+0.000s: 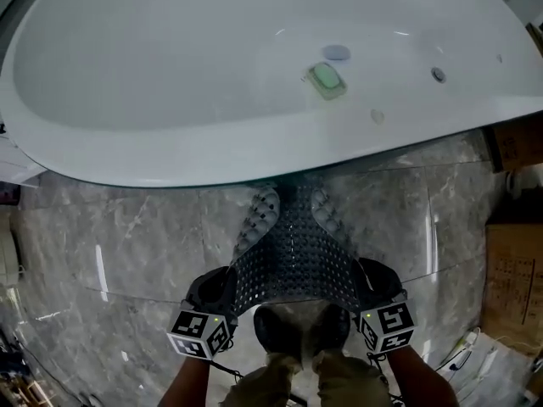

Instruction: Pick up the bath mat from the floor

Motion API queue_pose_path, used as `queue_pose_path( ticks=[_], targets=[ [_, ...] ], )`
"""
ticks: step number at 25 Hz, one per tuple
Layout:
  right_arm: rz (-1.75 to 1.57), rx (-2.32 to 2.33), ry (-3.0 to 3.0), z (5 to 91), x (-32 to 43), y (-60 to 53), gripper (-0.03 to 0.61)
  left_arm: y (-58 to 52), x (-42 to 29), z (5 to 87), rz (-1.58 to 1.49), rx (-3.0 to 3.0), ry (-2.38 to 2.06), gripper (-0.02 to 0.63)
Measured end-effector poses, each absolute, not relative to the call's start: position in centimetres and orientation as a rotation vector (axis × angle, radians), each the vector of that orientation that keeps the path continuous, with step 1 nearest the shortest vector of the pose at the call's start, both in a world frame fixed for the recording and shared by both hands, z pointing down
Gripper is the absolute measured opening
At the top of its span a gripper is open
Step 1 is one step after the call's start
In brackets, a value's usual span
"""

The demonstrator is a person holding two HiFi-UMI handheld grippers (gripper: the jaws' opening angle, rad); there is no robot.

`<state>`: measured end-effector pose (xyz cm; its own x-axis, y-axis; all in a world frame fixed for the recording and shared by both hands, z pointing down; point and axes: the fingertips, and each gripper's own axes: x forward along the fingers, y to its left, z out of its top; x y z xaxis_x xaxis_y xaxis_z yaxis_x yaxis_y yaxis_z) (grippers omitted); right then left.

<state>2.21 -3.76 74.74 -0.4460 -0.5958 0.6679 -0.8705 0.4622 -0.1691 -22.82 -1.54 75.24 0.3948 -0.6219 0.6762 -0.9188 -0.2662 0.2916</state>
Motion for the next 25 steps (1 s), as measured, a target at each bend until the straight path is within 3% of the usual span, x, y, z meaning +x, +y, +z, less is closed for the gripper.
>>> queue_pose_path(
  ticks=[25],
  targets=[
    [0.69,1.218,-2.189,63.8,1.6,-1.6,0.029,0.4,-20.5,65.1,0.616,2.03,-1.22,0.04]
  ],
)
